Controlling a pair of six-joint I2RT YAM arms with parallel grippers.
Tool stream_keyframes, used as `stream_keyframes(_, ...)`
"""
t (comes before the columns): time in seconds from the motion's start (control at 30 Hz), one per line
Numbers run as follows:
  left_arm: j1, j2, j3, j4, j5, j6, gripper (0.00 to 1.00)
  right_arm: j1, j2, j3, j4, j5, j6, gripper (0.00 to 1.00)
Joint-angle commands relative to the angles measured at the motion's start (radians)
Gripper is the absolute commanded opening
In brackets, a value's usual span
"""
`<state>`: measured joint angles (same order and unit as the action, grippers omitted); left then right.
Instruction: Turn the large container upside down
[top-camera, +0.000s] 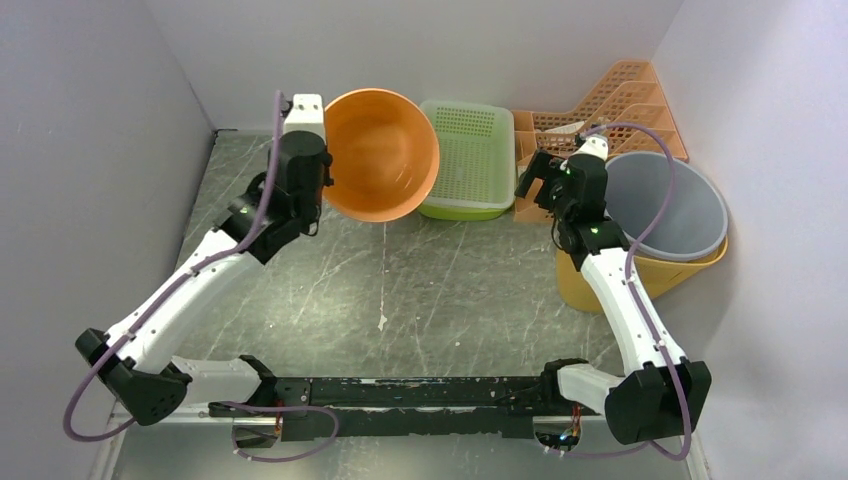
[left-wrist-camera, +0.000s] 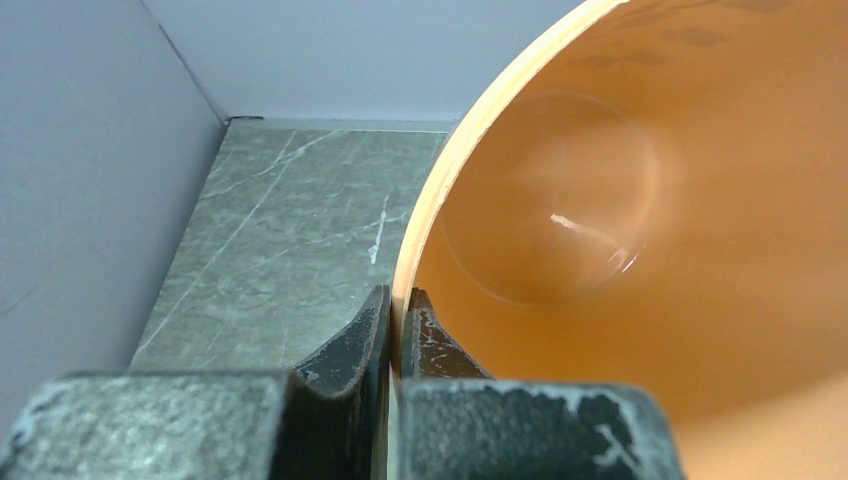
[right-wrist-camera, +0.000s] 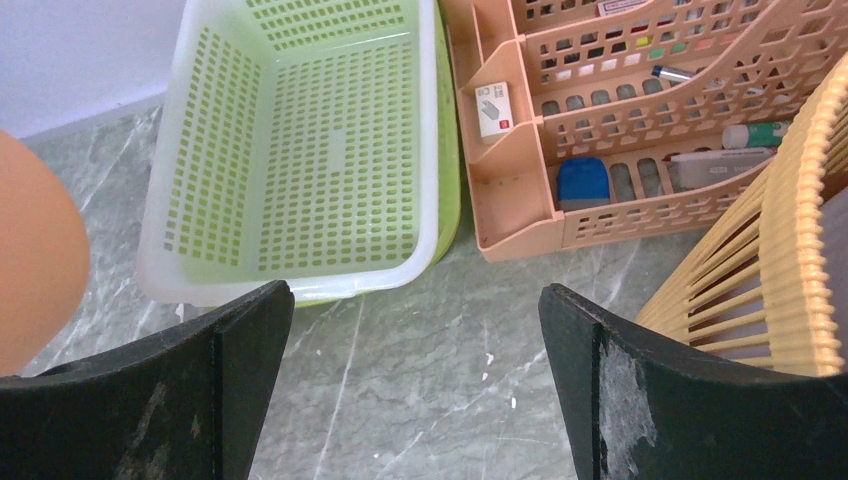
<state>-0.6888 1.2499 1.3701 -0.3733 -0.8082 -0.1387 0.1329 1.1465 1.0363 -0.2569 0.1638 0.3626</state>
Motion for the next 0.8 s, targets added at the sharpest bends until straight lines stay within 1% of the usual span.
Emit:
stream_keyframes(0.0,0.003,-0.024,0.155,-0.282,0.082,-0.14,0.07,-0.006,-0.021,0.036,-0.041,-0.01,0.002,0.95)
stream_keyframes(0.1,0.007,-0.03,0.157,-0.333,0.122,-0.155,0.07,-0.006,-0.036,0.025,-0.039,-0.012,0.01,0.95)
stream_keyframes(0.23,0.026,-0.043,0.07,-0.351,0.151,-0.18,0.07,-0.004,-0.049,0.023,-0.05,-0.017,0.007,0.95)
stream_keyframes(0.3,0.046,-0.054,0.022,-0.342,0.175,-0.187,0.07,-0.004,-0.053,0.026,-0.057,-0.016,0.004,0.95)
stream_keyframes(0.47,0.089,-0.058,-0.04,-0.321,0.237,-0.187,0.07,-0.005,-0.07,0.017,-0.065,-0.007,0.001,0.95)
stream_keyframes(0.77,0.121,-0.023,-0.102,-0.294,0.252,-0.163,0.07,-0.006,-0.082,0.002,-0.071,-0.003,0.001,0.95)
